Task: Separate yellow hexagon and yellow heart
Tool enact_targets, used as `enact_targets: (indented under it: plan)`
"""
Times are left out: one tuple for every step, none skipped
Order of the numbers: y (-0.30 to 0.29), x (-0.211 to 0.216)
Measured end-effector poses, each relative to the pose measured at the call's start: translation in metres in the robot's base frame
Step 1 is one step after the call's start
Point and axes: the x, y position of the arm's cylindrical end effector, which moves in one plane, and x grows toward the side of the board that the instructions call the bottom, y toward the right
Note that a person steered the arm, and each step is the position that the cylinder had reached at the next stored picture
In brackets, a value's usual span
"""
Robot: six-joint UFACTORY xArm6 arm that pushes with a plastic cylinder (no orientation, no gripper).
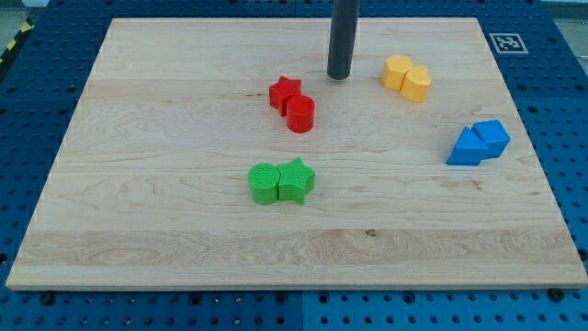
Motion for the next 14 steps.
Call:
enact_targets:
  plan:
    - [0.000, 0.000]
    - [0.003, -0.035]
    - [0.047, -0.061]
    - [0.099, -0.043]
    - [0.119, -0.030]
    - [0.119, -0.031]
    - [0.111, -0.024]
    - [0.100, -0.018]
    - [0.099, -0.018]
    - [0.098, -0.014]
    - [0.098, -0.003]
    - [0.113, -0.002]
    - [0.127, 0.014]
    - [0.118, 0.024]
